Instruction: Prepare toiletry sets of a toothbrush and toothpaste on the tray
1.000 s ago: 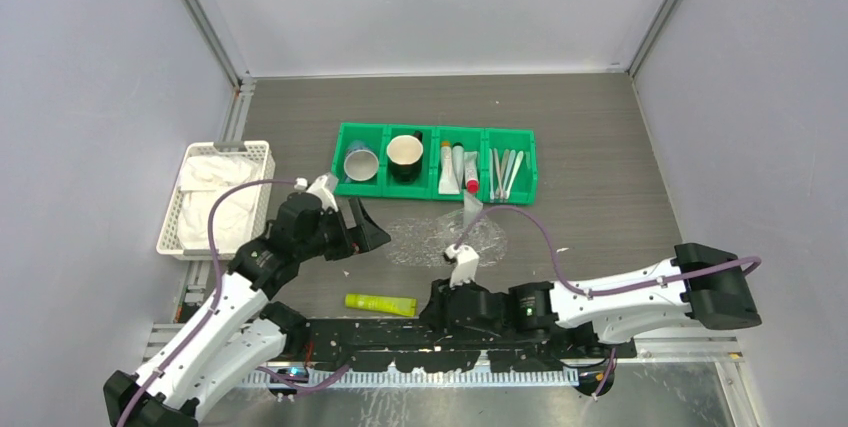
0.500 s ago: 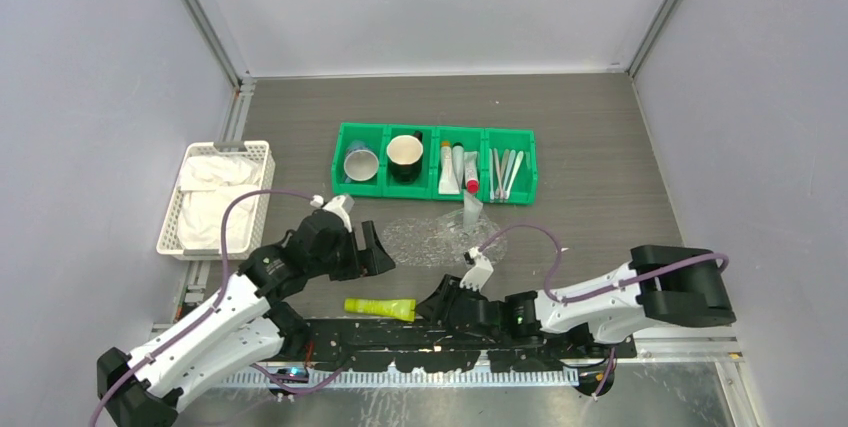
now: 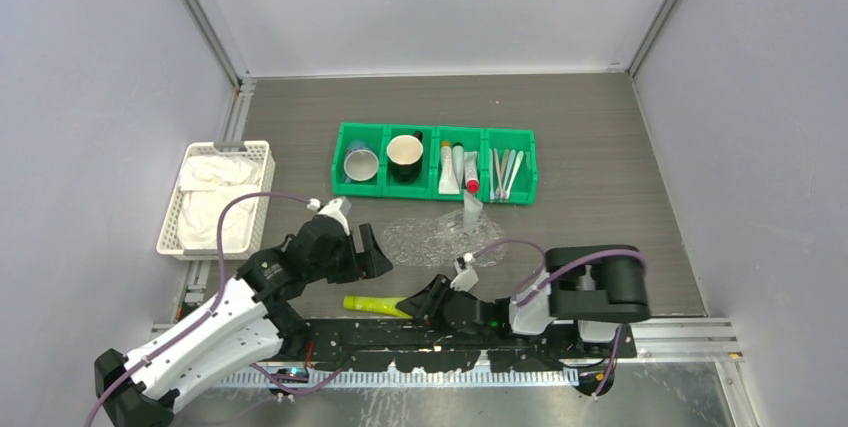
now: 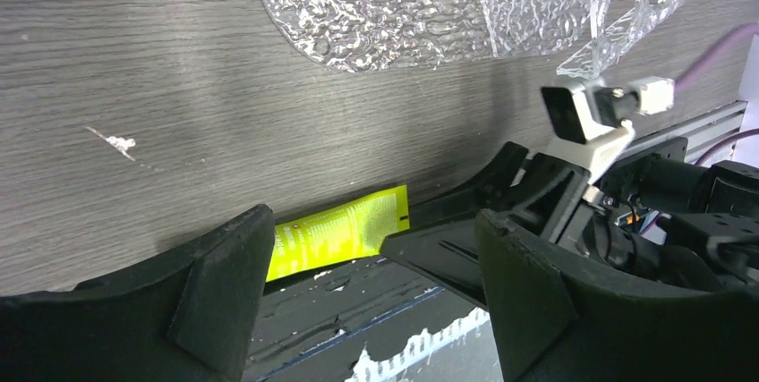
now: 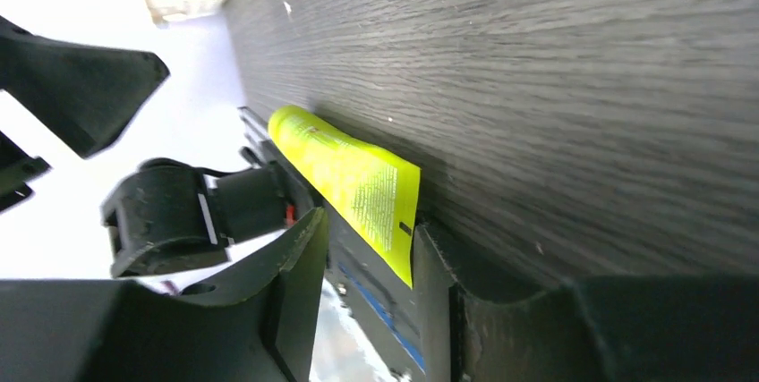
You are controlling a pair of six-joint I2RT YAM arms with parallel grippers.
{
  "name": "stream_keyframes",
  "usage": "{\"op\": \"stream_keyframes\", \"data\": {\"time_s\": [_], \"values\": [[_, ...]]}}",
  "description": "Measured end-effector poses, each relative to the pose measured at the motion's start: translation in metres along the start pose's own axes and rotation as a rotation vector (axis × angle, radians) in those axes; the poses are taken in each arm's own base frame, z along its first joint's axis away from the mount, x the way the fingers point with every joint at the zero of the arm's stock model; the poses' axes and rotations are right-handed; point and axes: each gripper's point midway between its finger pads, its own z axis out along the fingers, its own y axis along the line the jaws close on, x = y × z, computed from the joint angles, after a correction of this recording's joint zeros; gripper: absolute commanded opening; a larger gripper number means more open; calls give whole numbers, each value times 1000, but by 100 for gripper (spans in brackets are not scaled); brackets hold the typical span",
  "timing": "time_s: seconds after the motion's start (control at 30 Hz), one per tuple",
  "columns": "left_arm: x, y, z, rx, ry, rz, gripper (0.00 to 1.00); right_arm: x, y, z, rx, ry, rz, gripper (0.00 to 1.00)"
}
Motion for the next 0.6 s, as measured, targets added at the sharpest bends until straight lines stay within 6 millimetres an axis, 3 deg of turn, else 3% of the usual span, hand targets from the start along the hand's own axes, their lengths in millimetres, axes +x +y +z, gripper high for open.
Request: {"op": "stream_keyframes", "data": {"time_s": [0.1,0.27,0.6], "values": [[1,2,-1,-1,-4,-1,83,6,5,11,-60,29,78,40],[1,4,-3,1,-12,-1,83,9,0,15,-114,64,165,12],[2,5,-2,-5,-9,-4,83,9,-2,7,-132,85,162,6]]}}
